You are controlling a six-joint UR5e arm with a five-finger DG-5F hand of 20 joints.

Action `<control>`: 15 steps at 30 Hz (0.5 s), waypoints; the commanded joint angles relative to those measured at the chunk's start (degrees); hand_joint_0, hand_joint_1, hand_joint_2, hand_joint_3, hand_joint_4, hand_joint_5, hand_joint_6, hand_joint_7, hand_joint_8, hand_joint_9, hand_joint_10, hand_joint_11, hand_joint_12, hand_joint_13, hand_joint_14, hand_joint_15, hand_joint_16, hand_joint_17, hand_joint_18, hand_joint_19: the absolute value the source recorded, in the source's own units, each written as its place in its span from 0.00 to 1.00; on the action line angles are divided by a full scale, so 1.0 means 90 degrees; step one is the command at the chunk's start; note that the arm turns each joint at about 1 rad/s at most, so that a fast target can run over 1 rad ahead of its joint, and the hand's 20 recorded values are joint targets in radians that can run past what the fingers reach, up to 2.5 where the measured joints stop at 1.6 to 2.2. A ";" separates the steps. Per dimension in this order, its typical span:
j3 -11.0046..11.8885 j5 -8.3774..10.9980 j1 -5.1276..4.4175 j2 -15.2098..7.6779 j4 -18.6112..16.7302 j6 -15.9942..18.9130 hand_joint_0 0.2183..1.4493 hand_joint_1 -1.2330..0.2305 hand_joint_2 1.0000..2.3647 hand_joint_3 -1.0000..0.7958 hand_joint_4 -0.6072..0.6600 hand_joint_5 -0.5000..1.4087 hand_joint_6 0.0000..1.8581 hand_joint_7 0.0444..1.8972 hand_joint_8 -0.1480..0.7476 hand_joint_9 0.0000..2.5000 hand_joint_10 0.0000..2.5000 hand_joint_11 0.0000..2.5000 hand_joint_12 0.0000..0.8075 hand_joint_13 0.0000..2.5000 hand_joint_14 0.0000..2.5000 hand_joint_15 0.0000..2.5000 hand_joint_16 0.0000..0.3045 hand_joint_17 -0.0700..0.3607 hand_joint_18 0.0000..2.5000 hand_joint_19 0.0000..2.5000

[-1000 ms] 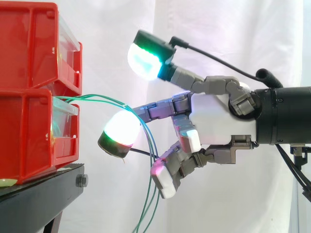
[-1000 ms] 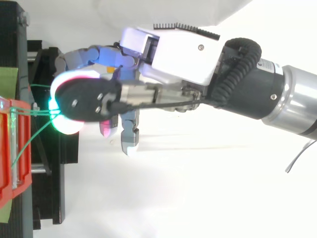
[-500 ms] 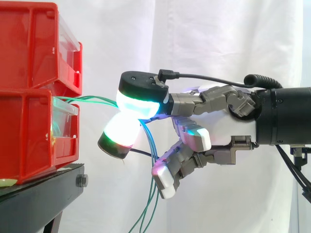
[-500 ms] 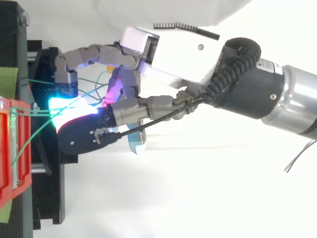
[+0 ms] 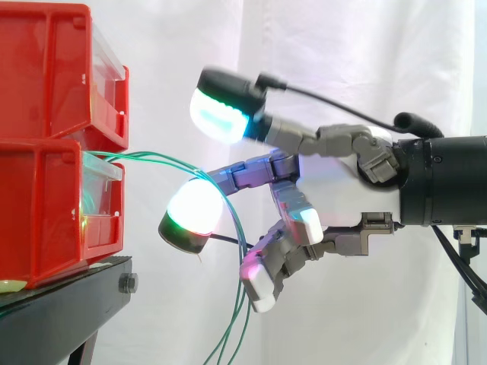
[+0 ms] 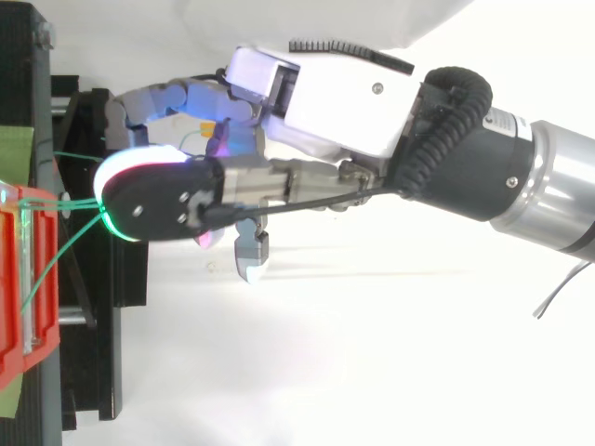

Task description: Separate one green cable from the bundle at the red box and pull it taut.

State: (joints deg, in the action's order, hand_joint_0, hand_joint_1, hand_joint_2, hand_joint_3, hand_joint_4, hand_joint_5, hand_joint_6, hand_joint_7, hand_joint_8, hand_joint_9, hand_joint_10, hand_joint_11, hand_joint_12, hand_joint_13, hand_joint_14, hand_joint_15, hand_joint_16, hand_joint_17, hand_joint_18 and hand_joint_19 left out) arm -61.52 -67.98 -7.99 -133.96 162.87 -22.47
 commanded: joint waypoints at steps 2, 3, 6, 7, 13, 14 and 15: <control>0.0000 0.0014 -0.0001 0.0002 -0.0011 -0.0081 0.10 0.88 0.00 0.28 0.62 0.34 0.27 0.68 0.44 0.73 0.00 0.00 0.64 0.51 0.00 0.18 0.29 0.62 0.42 0.14; 0.0000 0.0014 -0.0001 0.0002 -0.0011 -0.0081 0.14 0.90 0.00 0.28 0.59 0.34 0.27 0.67 0.40 0.74 0.00 0.00 0.61 0.51 0.00 0.18 0.27 0.58 0.42 0.21; 0.0000 0.0014 -0.0001 0.0002 -0.0011 -0.0081 0.24 0.77 0.00 0.28 0.54 0.34 0.27 0.68 0.30 0.77 0.00 0.00 0.54 0.50 0.01 0.19 0.18 0.45 0.35 0.25; 0.0000 0.0014 -0.0001 0.0002 -0.0011 -0.0081 0.30 0.68 0.00 0.28 0.52 0.34 0.27 0.68 0.27 0.76 0.00 0.00 0.51 0.48 0.01 0.20 0.16 0.42 0.34 0.26; 0.0000 0.0024 -0.0001 0.0002 -0.0011 -0.0081 0.40 0.52 0.00 0.28 0.52 0.34 0.27 0.67 0.25 0.77 0.00 0.03 0.52 0.48 0.01 0.20 0.13 0.38 0.36 0.26; 0.0000 0.0024 -0.0001 -0.0008 -0.0021 -0.0091 0.40 0.52 0.00 0.28 0.52 0.34 0.27 0.67 0.25 0.77 0.00 0.03 0.51 0.48 0.01 0.20 0.13 0.37 0.36 0.26; 0.0010 0.0034 -0.0001 0.0002 -0.0021 -0.0091 0.42 0.50 0.00 0.28 0.52 0.34 0.27 0.67 0.25 0.77 0.00 0.04 0.51 0.48 0.01 0.21 0.13 0.38 0.37 0.26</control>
State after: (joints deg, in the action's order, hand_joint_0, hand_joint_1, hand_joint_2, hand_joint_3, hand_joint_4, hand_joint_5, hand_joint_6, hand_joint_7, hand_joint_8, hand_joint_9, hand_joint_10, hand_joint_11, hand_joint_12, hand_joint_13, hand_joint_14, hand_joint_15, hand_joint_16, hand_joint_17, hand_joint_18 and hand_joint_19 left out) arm -61.52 -67.76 -8.00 -133.96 162.74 -23.23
